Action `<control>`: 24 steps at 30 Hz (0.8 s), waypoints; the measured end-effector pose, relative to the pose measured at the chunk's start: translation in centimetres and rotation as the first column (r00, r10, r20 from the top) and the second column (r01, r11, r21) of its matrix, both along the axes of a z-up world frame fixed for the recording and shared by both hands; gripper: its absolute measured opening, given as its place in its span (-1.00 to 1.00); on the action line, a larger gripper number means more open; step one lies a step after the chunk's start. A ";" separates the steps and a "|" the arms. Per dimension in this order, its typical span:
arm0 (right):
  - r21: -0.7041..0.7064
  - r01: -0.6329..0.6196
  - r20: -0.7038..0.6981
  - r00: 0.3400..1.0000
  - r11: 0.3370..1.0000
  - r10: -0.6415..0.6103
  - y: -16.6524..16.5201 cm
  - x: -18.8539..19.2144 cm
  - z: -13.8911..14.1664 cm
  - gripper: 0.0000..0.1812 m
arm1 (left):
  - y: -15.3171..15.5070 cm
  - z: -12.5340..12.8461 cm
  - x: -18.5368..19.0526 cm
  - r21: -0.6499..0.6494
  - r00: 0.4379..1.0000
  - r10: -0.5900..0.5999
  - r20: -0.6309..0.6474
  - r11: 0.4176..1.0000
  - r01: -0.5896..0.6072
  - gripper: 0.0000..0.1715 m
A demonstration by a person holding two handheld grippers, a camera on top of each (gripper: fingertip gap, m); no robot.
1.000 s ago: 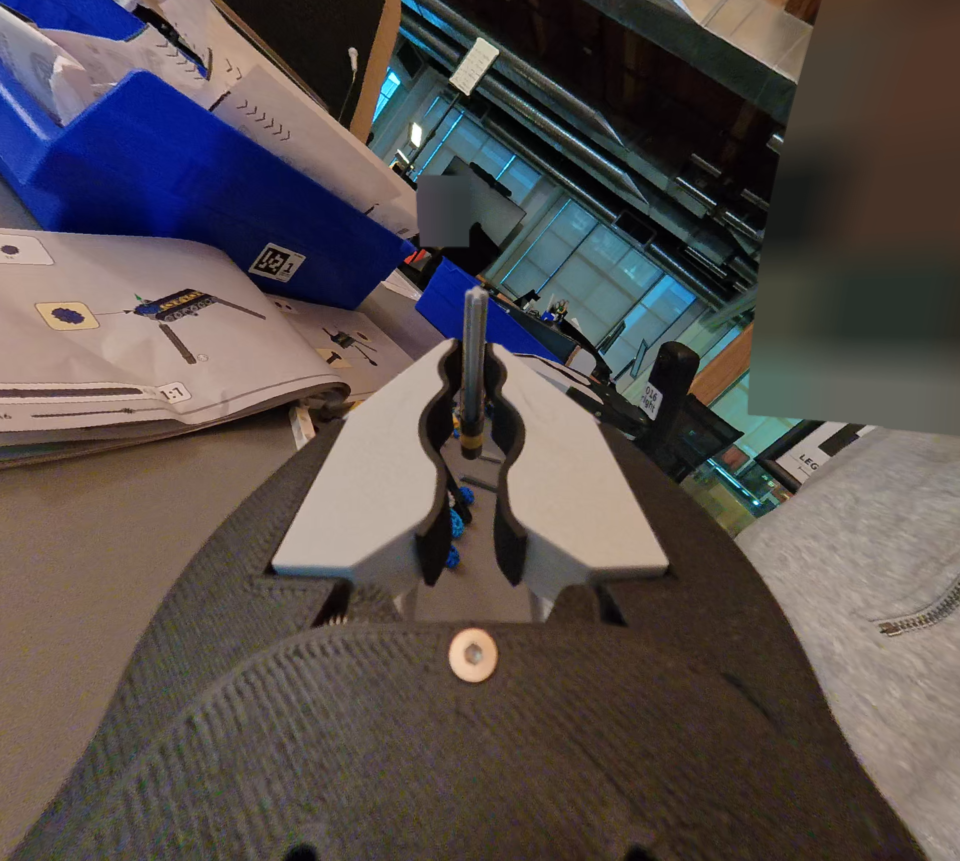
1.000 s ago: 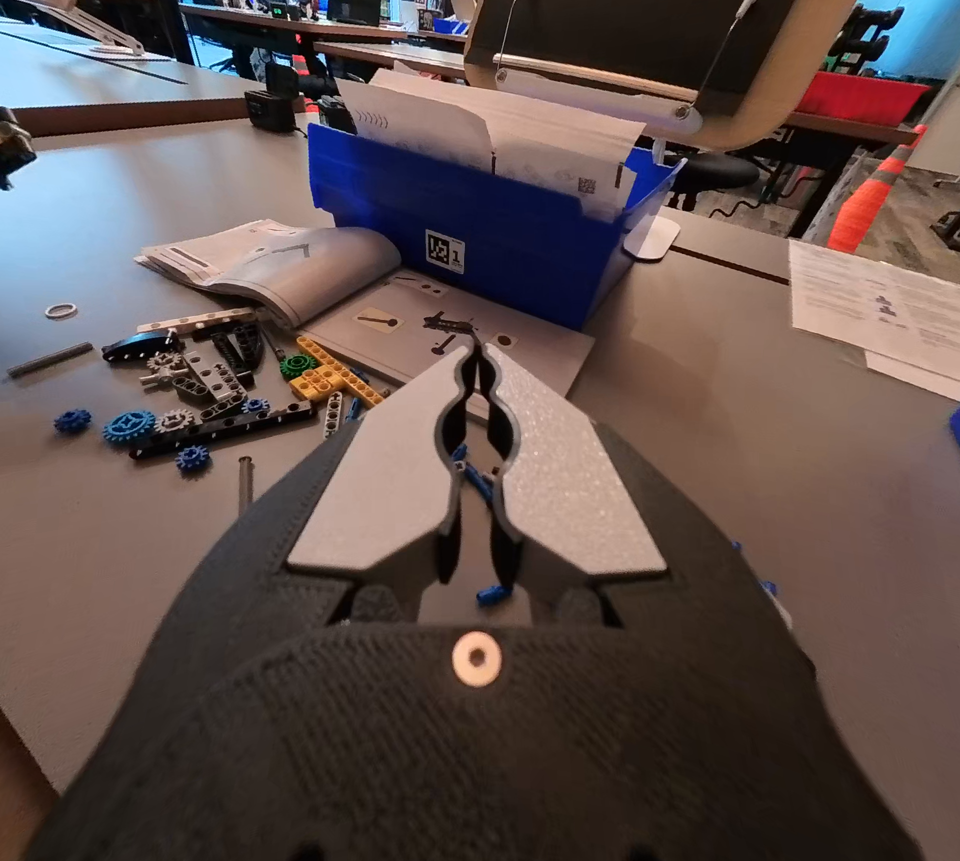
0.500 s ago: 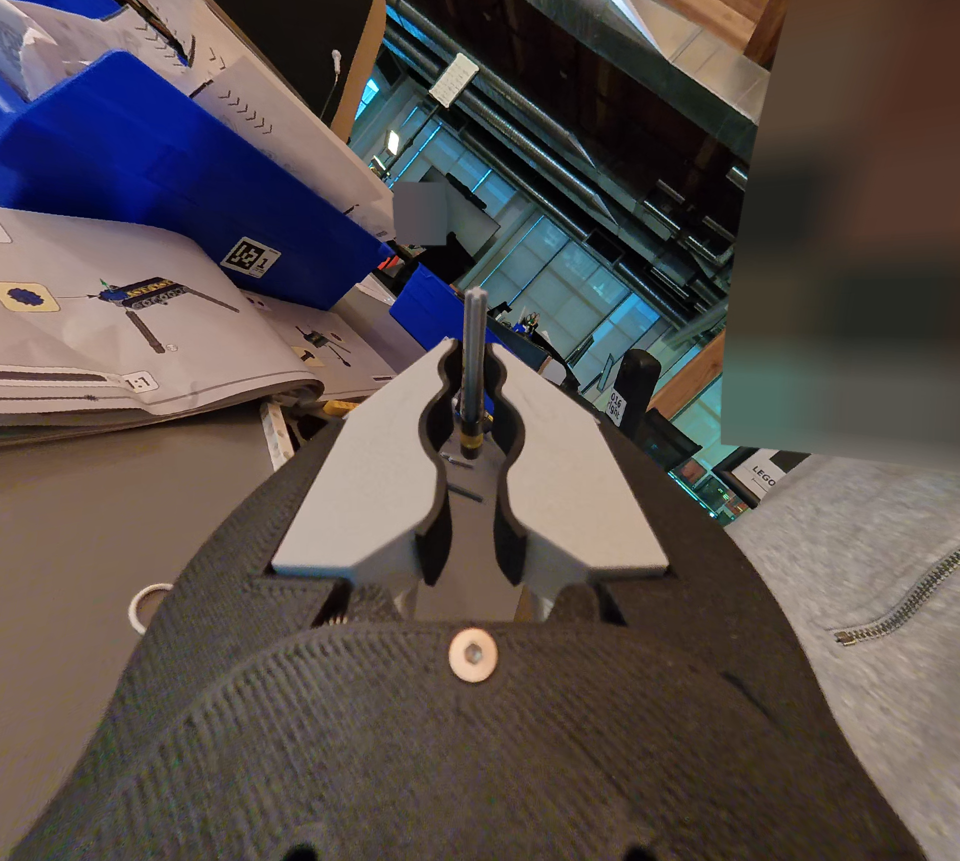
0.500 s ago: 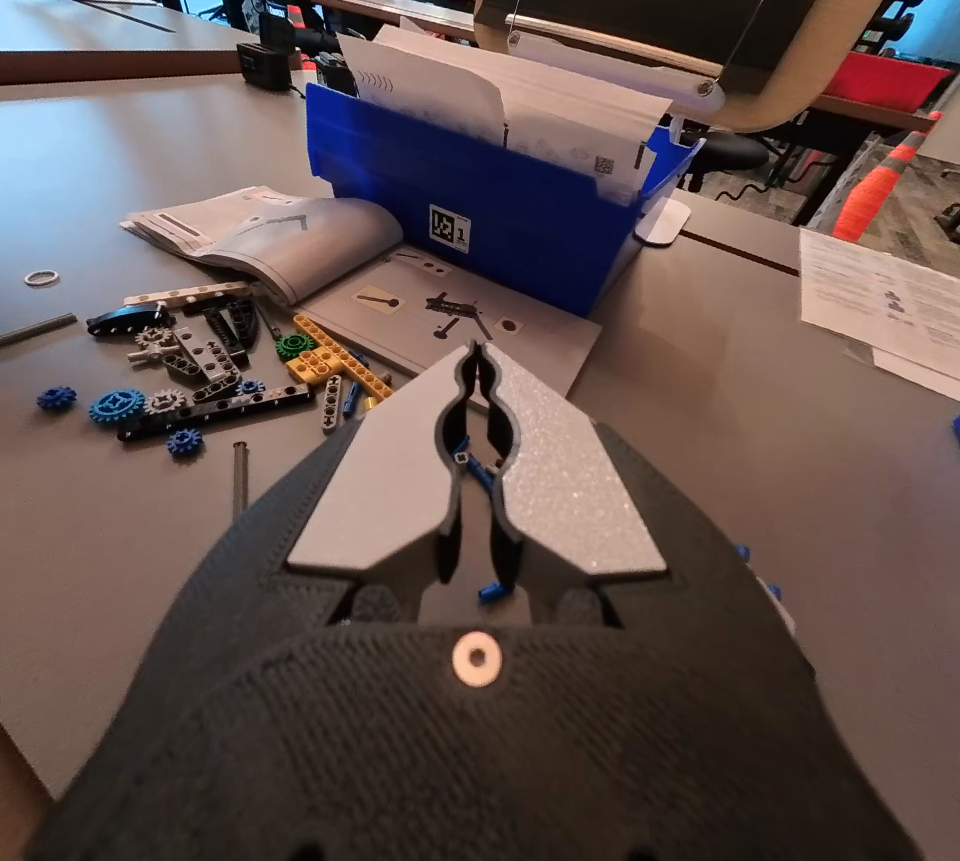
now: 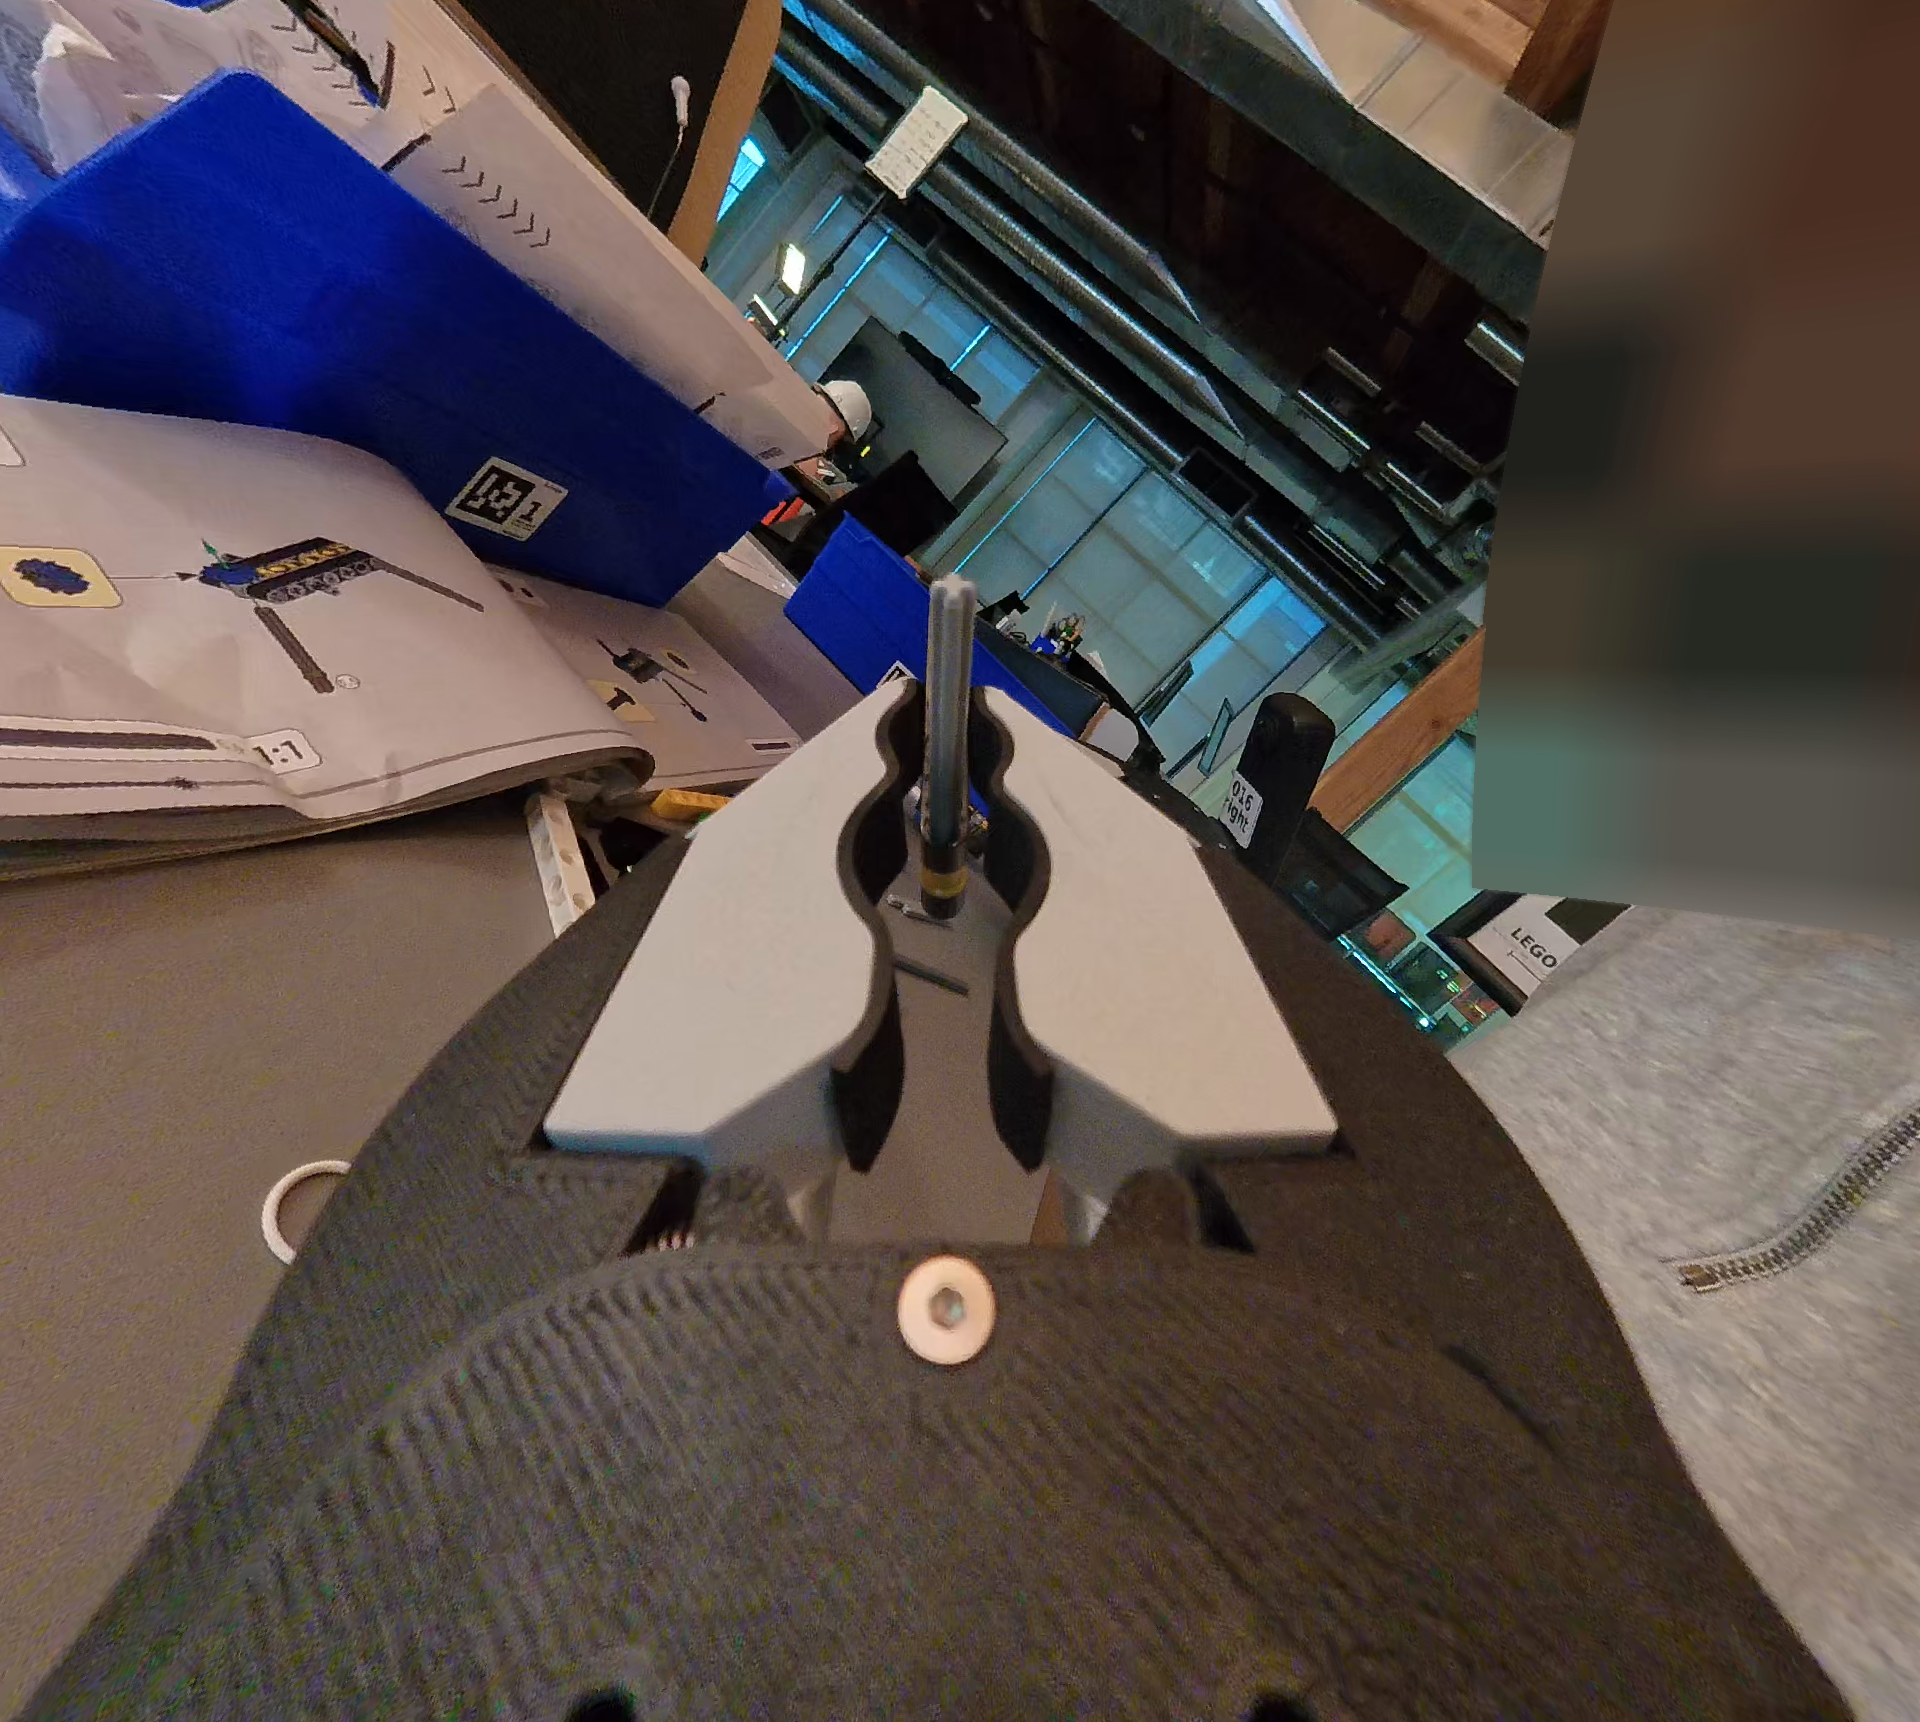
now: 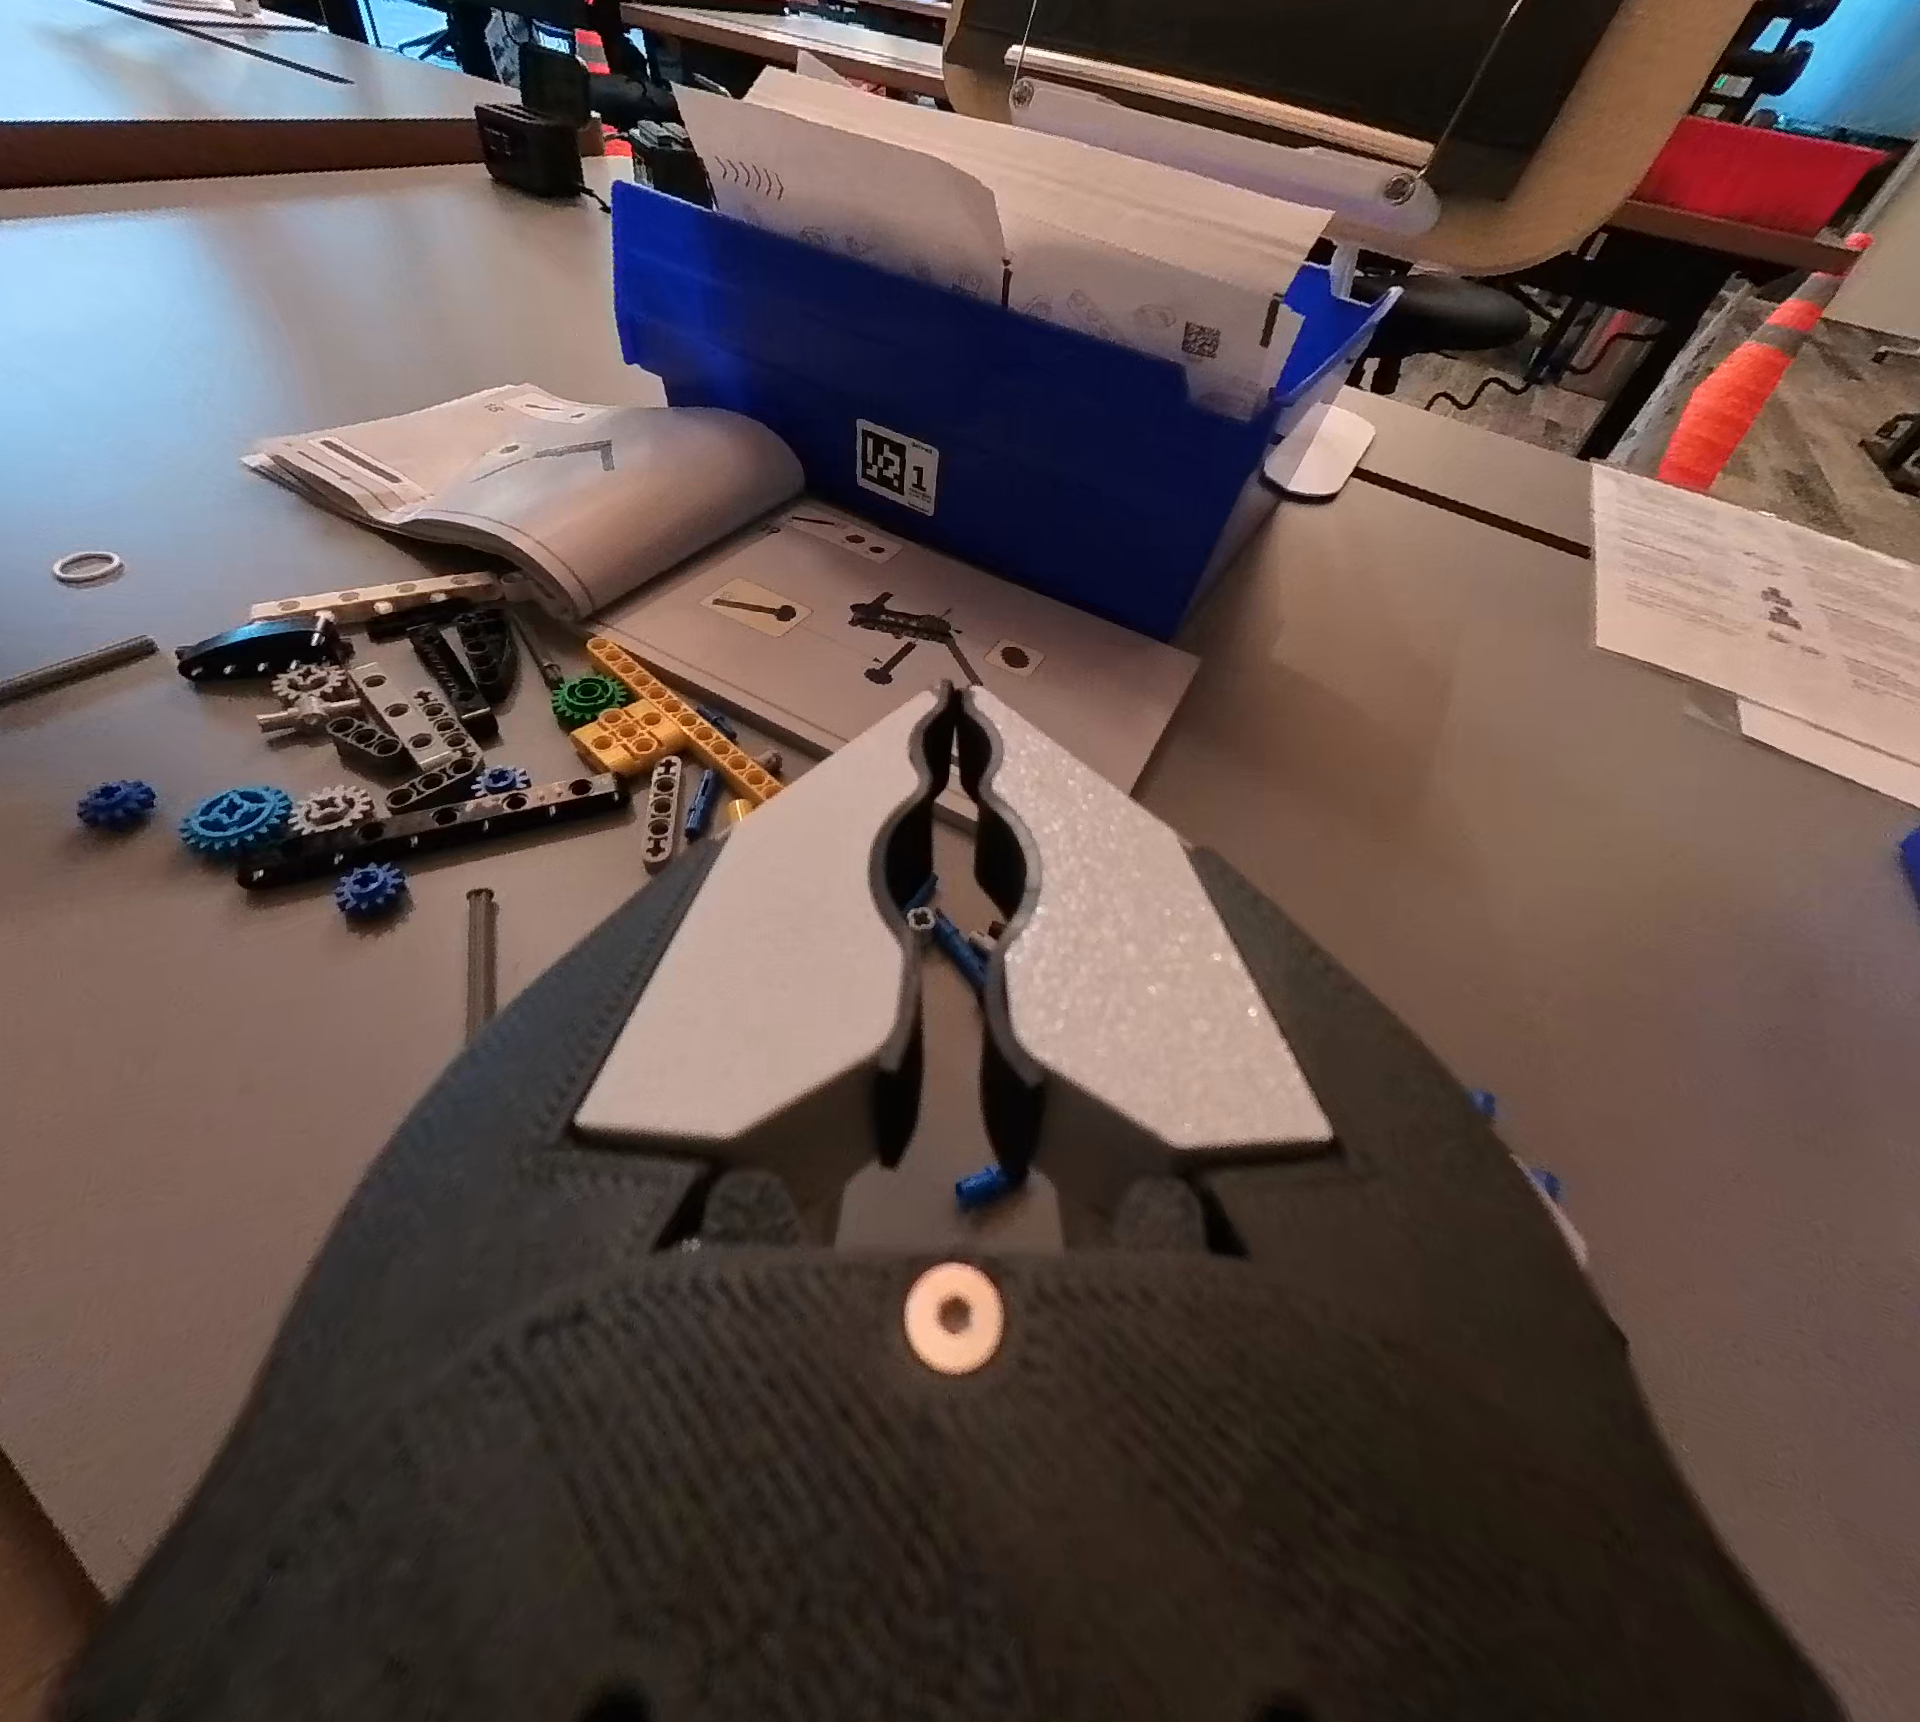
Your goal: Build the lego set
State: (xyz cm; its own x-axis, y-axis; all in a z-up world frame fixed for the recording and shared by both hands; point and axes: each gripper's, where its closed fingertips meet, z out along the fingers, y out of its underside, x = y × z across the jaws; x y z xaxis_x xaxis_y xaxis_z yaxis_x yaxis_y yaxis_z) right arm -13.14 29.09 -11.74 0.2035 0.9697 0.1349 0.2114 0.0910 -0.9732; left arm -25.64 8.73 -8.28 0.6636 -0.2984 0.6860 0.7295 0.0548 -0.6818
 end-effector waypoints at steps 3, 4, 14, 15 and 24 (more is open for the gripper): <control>0.002 0.000 0.003 1.000 1.000 0.000 0.0 0.0 0.0 -1.00 | 0.0 0.0 0.0 -0.001 1.000 0.000 0.000 1.000 0.000 -0.93; 0.002 0.000 0.004 1.000 1.000 0.000 0.0 0.0 0.0 -1.00 | 0.0 0.0 0.0 -0.001 1.000 0.000 0.001 1.000 0.000 -0.93; 0.012 -0.002 0.019 1.000 1.000 0.002 -0.1 -0.2 -0.2 -1.00 | 0.0 -0.1 0.0 -0.005 1.000 0.002 0.005 1.000 -0.002 -0.93; 0.014 -0.002 0.020 1.000 1.000 0.002 -0.2 -0.2 -0.2 -1.00 | 0.0 -0.1 0.0 -0.006 1.000 0.002 0.005 1.000 -0.002 -0.93; 0.015 -0.002 0.026 1.000 1.000 0.002 -0.2 -0.2 -0.3 -1.00 | 0.0 -0.1 -0.1 -0.009 1.000 0.003 0.007 1.000 -0.003 -0.93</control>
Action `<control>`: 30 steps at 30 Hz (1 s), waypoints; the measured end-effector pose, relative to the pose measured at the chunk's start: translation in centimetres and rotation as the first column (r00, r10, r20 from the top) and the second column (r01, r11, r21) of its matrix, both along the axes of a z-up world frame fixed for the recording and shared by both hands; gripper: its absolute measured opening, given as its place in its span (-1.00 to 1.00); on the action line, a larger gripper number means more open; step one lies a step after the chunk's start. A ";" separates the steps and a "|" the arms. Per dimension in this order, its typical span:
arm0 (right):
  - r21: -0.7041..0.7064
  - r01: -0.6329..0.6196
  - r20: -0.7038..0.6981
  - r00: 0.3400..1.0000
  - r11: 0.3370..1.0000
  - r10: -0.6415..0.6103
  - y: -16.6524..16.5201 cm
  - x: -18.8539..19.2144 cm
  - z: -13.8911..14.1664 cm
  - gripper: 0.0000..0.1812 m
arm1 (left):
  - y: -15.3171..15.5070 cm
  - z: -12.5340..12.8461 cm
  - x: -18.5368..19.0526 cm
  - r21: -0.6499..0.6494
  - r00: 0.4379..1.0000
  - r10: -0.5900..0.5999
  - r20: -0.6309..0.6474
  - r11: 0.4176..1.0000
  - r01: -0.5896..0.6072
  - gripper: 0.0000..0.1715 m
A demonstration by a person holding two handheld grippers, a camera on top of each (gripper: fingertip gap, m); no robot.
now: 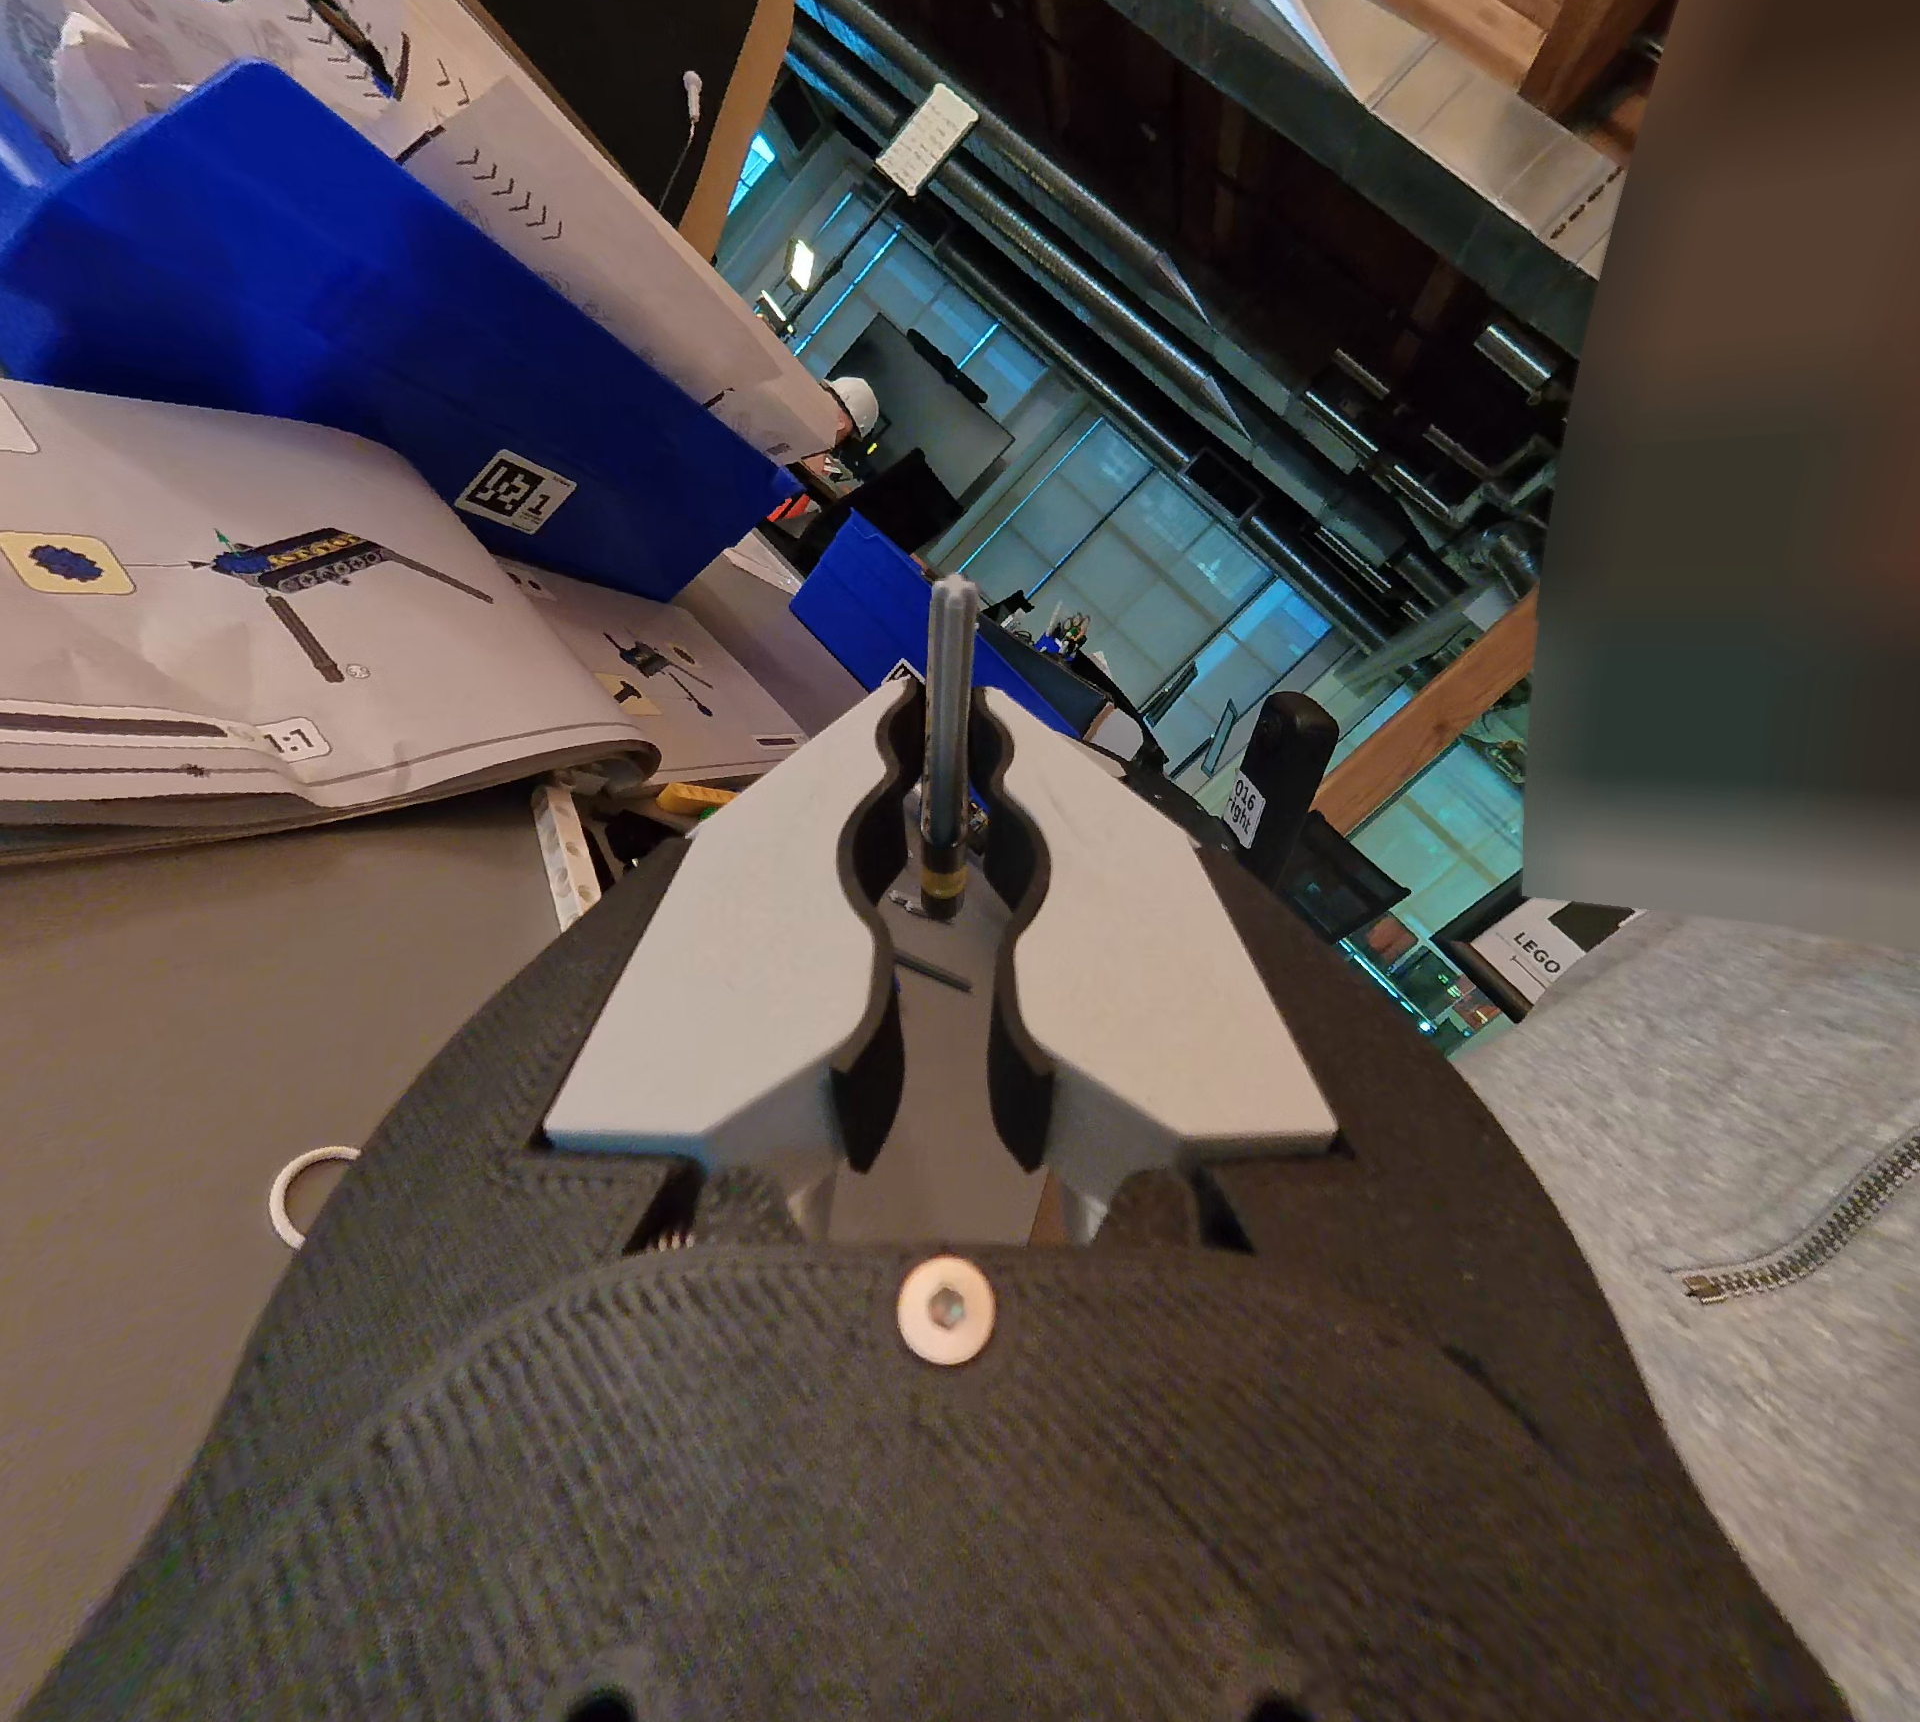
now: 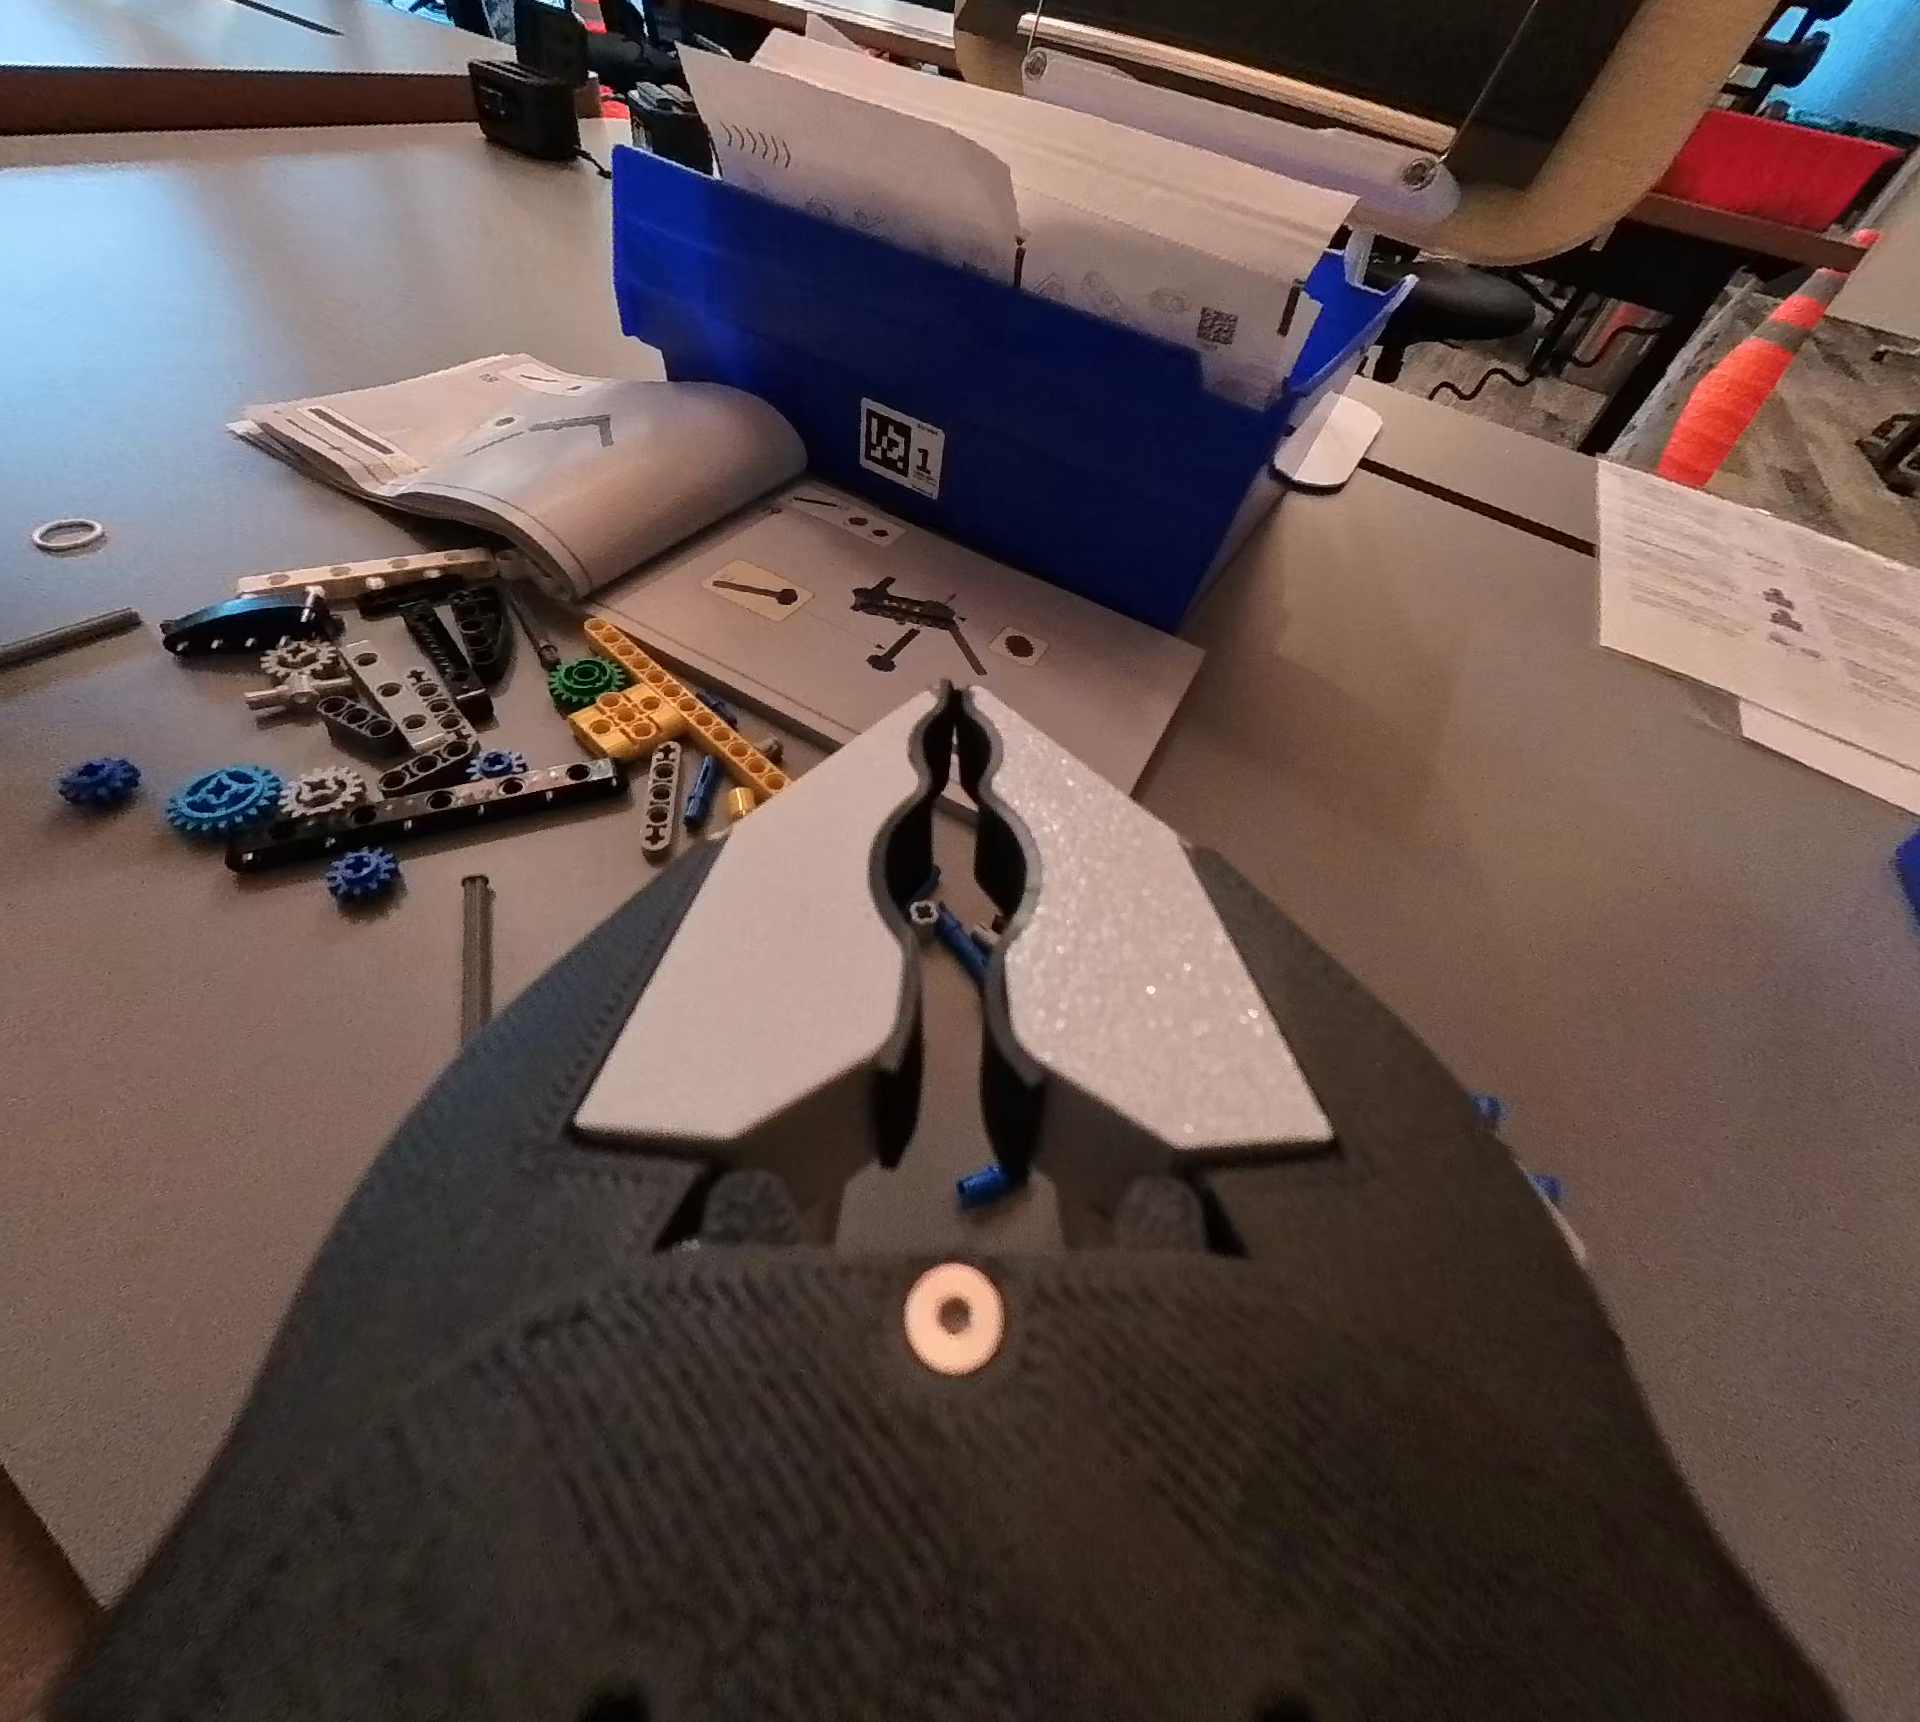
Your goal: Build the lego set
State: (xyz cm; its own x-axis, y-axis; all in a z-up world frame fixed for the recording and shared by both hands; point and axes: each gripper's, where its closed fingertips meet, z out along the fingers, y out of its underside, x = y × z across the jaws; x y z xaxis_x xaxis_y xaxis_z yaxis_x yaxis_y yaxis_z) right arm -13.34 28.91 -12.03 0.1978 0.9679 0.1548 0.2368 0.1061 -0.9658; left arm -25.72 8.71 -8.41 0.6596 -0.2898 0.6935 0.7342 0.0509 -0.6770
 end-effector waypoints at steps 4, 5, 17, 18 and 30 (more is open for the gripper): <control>0.004 0.002 0.003 1.000 1.000 -0.002 0.0 0.0 0.0 -1.00 | 0.0 0.0 -0.1 0.000 1.000 0.003 0.001 1.000 -0.003 -0.93; 0.007 0.001 0.006 1.000 1.000 -0.001 0.0 0.0 -0.1 -1.00 | 0.0 0.0 -0.1 0.000 1.000 0.004 0.002 1.000 -0.004 -0.93; 0.086 -0.032 0.063 0.998 0.996 0.027 -1.5 -1.7 -0.4 -1.00 | 0.0 -0.3 -0.5 -0.009 1.000 0.016 0.017 1.000 -0.016 -0.93; 0.077 -0.055 0.071 0.996 0.996 0.049 -2.0 -2.1 -0.4 -0.99 | 0.0 -0.3 -0.6 -0.010 1.000 0.018 0.019 1.000 -0.018 -0.93; -0.212 -0.338 0.085 0.928 0.917 0.362 -8.5 -7.2 -1.1 -0.92 | -0.1 -0.5 -1.2 -0.004 0.998 0.026 0.060 1.000 -0.025 -0.94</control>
